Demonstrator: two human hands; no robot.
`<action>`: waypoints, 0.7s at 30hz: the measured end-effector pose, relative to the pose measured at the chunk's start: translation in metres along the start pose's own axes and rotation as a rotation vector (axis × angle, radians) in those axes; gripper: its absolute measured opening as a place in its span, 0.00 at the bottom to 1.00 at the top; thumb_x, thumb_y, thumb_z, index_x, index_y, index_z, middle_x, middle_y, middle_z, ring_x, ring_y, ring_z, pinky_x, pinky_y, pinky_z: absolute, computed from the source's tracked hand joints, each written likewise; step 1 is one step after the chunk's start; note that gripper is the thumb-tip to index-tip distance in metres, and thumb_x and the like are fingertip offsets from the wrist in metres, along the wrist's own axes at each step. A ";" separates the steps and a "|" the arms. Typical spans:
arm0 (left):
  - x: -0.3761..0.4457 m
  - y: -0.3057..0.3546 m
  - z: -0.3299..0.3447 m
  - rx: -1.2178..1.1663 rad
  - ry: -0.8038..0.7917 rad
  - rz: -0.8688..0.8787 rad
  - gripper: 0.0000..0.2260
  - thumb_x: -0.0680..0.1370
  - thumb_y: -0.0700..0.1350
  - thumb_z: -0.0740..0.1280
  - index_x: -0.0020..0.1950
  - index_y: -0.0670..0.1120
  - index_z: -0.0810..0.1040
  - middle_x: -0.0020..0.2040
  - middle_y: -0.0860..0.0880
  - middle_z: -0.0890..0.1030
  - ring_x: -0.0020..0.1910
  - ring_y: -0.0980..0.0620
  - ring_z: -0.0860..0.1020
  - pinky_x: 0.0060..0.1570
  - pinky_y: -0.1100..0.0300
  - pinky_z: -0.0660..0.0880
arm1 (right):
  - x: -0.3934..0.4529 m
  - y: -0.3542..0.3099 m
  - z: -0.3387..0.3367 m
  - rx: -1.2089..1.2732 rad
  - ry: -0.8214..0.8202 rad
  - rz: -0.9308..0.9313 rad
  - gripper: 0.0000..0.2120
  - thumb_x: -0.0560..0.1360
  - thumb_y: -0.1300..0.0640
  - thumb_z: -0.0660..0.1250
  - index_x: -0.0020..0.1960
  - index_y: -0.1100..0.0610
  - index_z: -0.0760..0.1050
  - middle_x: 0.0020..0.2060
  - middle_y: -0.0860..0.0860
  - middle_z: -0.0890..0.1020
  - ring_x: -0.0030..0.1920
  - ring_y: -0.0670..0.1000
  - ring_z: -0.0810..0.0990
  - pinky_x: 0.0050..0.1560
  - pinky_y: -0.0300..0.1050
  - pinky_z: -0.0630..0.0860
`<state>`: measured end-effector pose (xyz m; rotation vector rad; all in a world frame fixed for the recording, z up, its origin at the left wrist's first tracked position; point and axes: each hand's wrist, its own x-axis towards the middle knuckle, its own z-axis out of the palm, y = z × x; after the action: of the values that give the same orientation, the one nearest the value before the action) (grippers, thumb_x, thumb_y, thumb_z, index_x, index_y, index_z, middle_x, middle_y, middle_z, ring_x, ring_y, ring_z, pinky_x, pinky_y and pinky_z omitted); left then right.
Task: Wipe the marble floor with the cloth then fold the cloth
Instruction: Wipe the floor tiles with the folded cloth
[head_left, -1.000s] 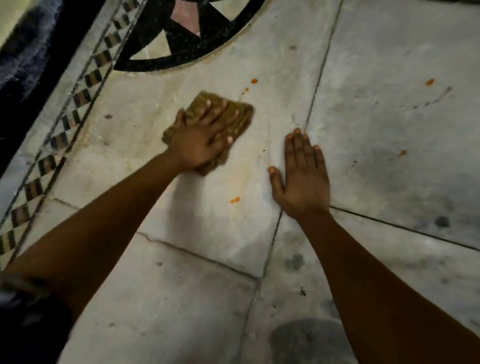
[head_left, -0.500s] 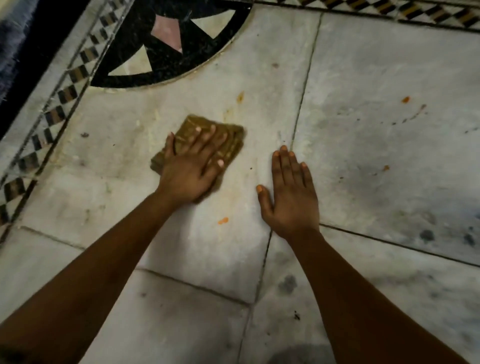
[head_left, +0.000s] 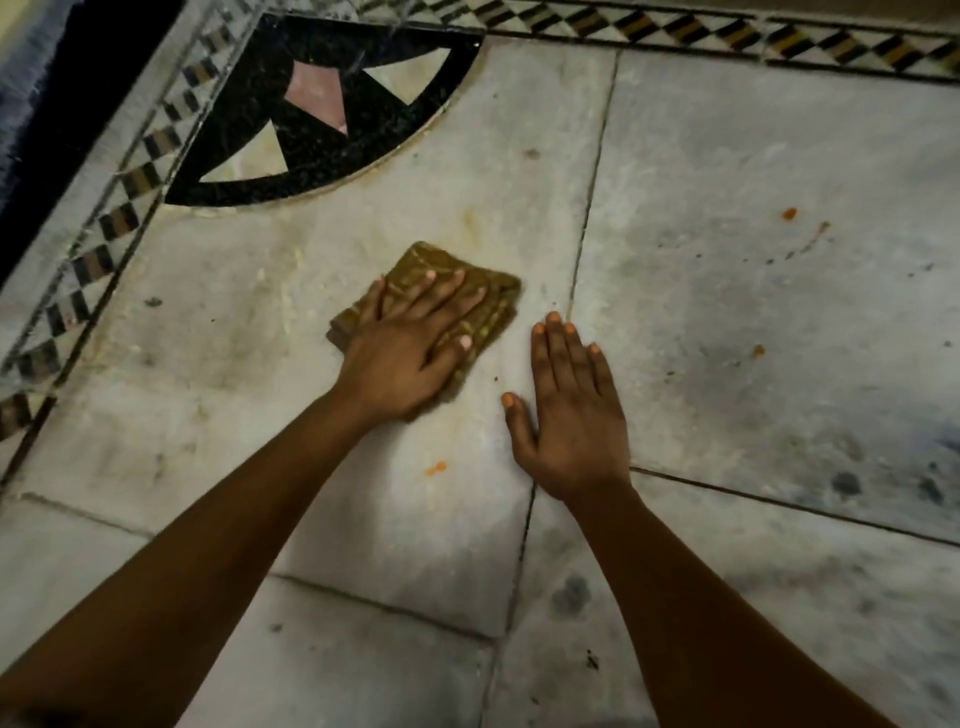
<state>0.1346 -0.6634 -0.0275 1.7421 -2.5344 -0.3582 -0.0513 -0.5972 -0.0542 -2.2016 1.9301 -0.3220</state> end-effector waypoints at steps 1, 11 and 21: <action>0.019 -0.004 -0.003 -0.005 0.007 -0.038 0.29 0.75 0.61 0.42 0.75 0.57 0.57 0.76 0.53 0.57 0.76 0.51 0.54 0.71 0.48 0.41 | 0.001 0.000 0.000 0.000 0.005 0.001 0.32 0.76 0.45 0.49 0.75 0.62 0.56 0.74 0.58 0.59 0.75 0.54 0.58 0.73 0.49 0.48; 0.013 0.015 0.000 -0.009 -0.001 0.036 0.29 0.76 0.60 0.44 0.76 0.52 0.55 0.76 0.47 0.58 0.75 0.47 0.56 0.72 0.47 0.46 | 0.000 0.000 0.000 0.010 0.011 0.003 0.32 0.76 0.44 0.50 0.74 0.62 0.57 0.74 0.58 0.60 0.74 0.54 0.59 0.73 0.49 0.49; 0.115 0.008 -0.004 0.030 -0.061 -0.272 0.27 0.80 0.61 0.47 0.77 0.55 0.45 0.78 0.50 0.46 0.76 0.48 0.45 0.72 0.44 0.38 | -0.001 0.000 0.001 -0.003 0.023 0.000 0.32 0.76 0.45 0.50 0.74 0.62 0.57 0.74 0.58 0.60 0.74 0.54 0.59 0.73 0.48 0.49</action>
<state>0.0856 -0.7675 -0.0324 2.1237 -2.3538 -0.3919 -0.0512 -0.5964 -0.0553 -2.2086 1.9437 -0.3467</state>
